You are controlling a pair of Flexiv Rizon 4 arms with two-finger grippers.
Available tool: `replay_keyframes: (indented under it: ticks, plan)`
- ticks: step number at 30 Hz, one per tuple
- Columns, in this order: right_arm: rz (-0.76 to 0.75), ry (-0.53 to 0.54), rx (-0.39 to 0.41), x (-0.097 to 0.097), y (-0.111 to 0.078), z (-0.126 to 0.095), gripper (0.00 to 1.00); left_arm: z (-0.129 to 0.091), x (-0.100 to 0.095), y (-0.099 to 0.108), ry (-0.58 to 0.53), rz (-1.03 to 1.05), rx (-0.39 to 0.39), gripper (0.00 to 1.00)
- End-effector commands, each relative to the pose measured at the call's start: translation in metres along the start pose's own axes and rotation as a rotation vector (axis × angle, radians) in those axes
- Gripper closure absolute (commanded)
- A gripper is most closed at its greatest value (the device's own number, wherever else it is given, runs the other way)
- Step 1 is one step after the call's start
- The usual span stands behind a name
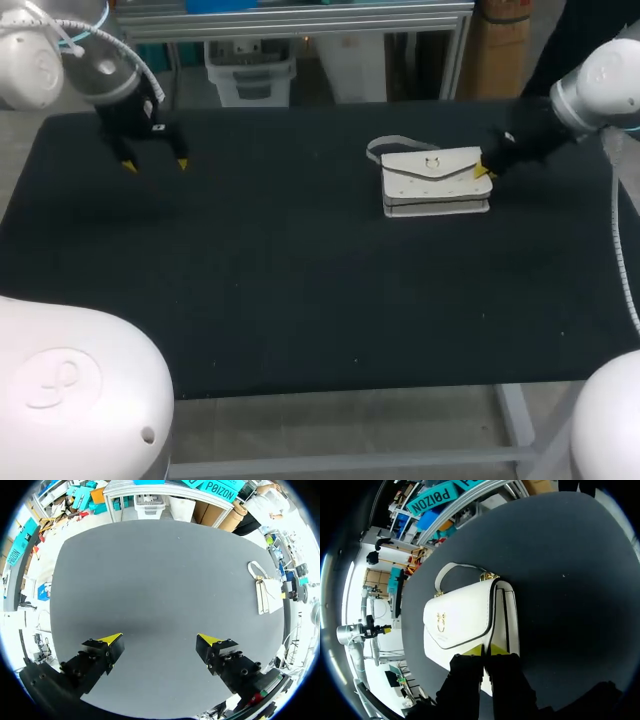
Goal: Pick up the bag, open it, inspect its contents, close it, and place it on the opposite side
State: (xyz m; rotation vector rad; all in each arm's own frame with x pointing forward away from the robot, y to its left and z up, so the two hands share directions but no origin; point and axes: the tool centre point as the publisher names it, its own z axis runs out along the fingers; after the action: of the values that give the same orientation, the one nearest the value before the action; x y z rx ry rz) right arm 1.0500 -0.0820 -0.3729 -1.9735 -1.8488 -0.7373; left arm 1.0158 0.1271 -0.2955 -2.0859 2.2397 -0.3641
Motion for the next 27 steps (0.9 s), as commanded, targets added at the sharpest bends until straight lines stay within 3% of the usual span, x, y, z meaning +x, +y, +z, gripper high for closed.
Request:
replay_keyframes:
  ticks: [1,10,17,27]
  plan:
    - [0.020,0.052,0.029,-0.020,0.018,-0.012,1.00,0.000,-0.012,-0.002,0.000,-0.039,-0.012,0.00]
    - [0.063,0.038,-0.003,-0.050,0.043,-0.038,1.00,0.003,-0.023,-0.010,0.000,-0.110,-0.093,0.00]
    - [0.083,0.028,0.017,-0.065,0.050,-0.047,1.00,0.000,-0.022,-0.009,-0.020,-0.080,-0.129,0.00]
    - [0.083,0.028,0.017,-0.065,0.050,-0.047,1.00,0.000,-0.022,-0.009,-0.020,-0.080,-0.129,0.00]
